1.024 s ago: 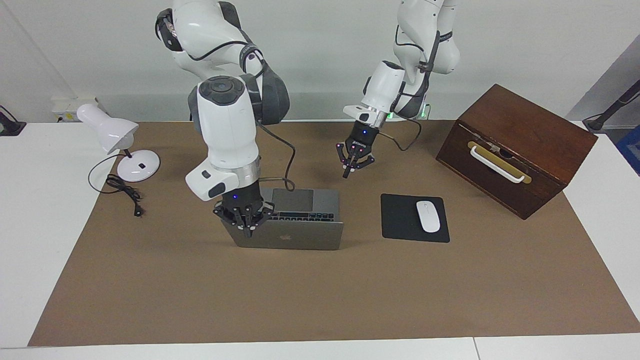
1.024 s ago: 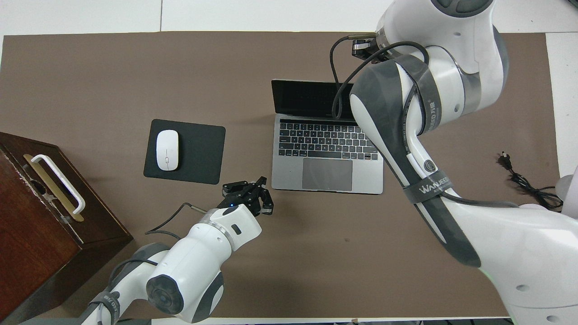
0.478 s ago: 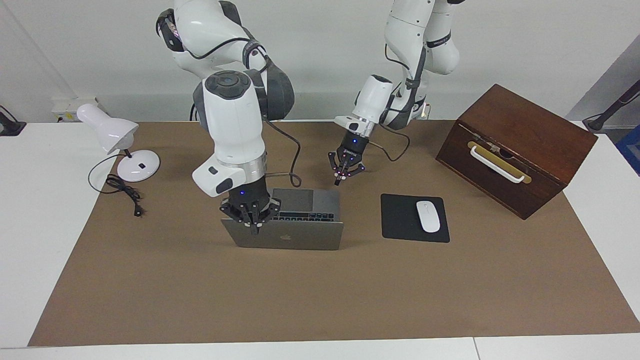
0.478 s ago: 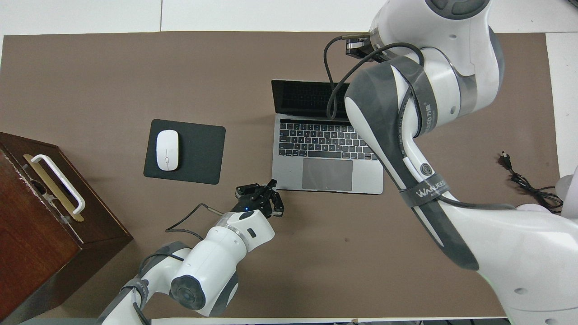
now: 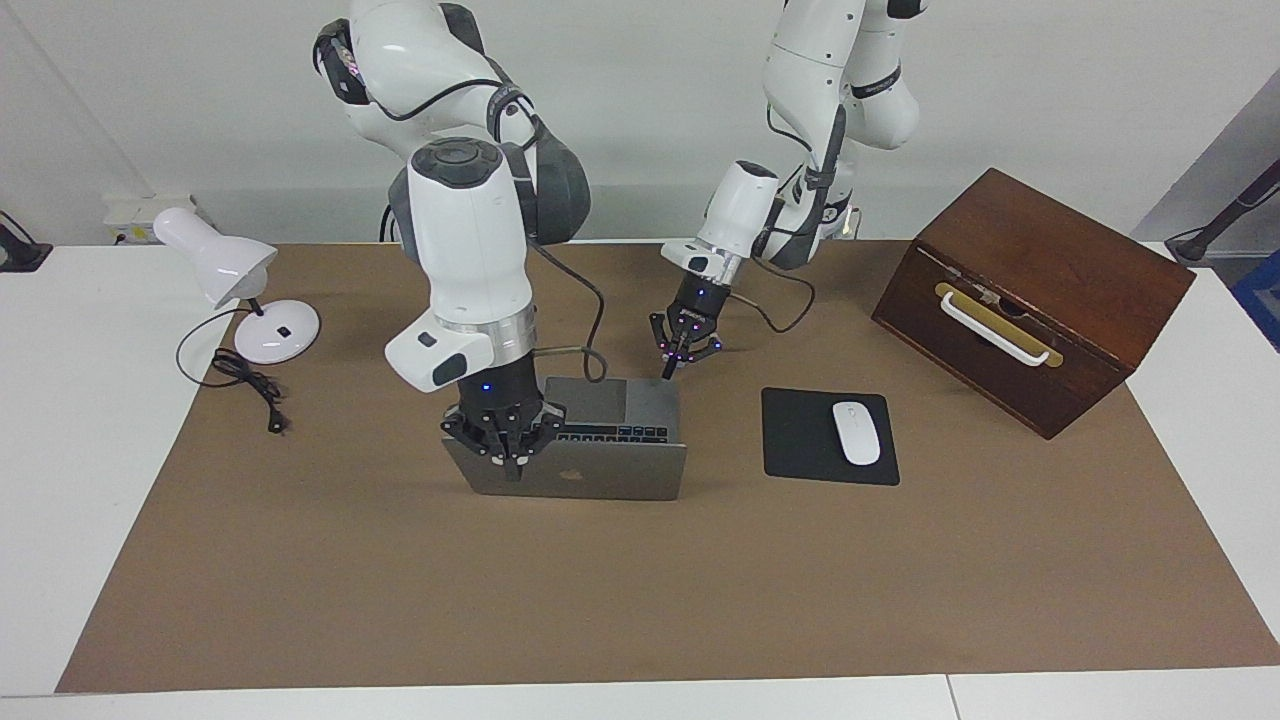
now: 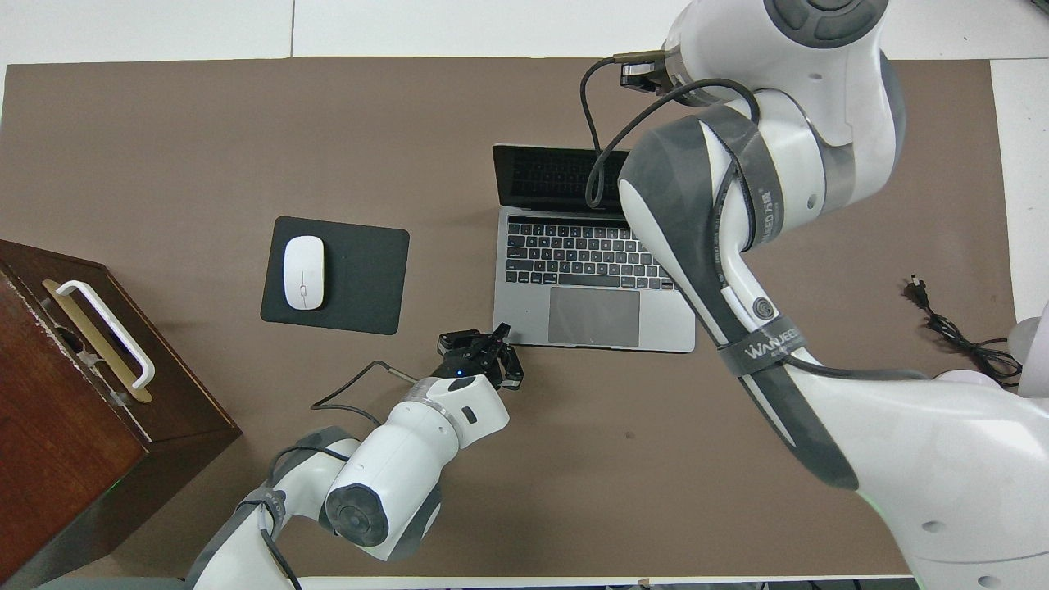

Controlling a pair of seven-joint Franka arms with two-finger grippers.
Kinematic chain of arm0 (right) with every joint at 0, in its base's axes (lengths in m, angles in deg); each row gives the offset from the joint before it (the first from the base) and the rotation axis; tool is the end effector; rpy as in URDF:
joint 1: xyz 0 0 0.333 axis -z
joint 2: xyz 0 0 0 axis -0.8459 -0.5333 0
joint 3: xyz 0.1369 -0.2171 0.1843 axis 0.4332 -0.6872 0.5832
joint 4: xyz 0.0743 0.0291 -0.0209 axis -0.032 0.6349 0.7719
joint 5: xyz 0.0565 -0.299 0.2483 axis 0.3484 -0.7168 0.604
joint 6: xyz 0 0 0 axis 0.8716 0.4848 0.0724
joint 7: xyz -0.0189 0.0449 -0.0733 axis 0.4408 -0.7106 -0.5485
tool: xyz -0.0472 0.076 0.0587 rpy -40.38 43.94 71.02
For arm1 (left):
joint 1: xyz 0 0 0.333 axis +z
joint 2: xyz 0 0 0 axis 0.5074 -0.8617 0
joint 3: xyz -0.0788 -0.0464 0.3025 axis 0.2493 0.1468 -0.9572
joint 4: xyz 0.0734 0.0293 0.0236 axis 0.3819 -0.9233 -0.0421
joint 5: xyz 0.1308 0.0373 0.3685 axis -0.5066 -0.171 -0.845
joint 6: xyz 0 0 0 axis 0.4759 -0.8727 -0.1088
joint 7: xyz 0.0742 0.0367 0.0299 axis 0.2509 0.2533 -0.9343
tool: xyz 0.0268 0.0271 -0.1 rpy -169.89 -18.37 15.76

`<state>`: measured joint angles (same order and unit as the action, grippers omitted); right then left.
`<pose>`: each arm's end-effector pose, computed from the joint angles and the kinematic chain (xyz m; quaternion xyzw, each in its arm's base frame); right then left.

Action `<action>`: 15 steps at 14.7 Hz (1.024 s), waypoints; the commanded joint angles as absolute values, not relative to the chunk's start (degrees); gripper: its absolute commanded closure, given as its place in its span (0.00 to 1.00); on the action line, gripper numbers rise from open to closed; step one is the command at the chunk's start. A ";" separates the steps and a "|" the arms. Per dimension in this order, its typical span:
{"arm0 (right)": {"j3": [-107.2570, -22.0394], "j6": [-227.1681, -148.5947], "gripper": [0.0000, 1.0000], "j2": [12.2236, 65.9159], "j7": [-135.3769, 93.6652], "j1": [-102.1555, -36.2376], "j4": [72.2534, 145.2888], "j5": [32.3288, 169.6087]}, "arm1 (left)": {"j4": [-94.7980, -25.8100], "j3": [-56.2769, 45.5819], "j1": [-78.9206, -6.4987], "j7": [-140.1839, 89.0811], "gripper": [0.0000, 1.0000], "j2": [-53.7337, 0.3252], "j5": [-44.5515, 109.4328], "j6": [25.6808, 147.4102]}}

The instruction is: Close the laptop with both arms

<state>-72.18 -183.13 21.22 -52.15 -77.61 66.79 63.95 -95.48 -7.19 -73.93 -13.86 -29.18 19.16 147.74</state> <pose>0.7067 0.2440 0.5296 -0.9861 0.0179 -0.1649 0.0044 0.3806 -0.3411 0.2839 0.9045 -0.2249 0.3283 0.1535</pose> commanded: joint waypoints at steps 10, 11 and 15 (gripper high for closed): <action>-71.41 -185.07 1.00 18.38 -50.56 -79.83 64.87 59.48 | -92.70 -7.85 -74.79 -13.19 1.00 -33.96 18.11 148.99; -71.41 -185.07 1.00 18.38 -50.56 -79.75 64.87 59.57 | -92.70 -7.85 -74.79 -13.18 1.00 -34.13 18.11 148.99; -71.41 -185.07 1.00 18.20 -50.48 -79.39 65.13 59.66 | -92.70 -7.85 -74.88 -13.10 1.00 -34.48 18.11 148.99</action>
<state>-72.11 -184.53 19.57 -51.68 -80.29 66.65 60.13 -93.60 -7.14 -73.94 -13.47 -32.34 18.77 147.95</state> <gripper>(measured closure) 0.991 0.991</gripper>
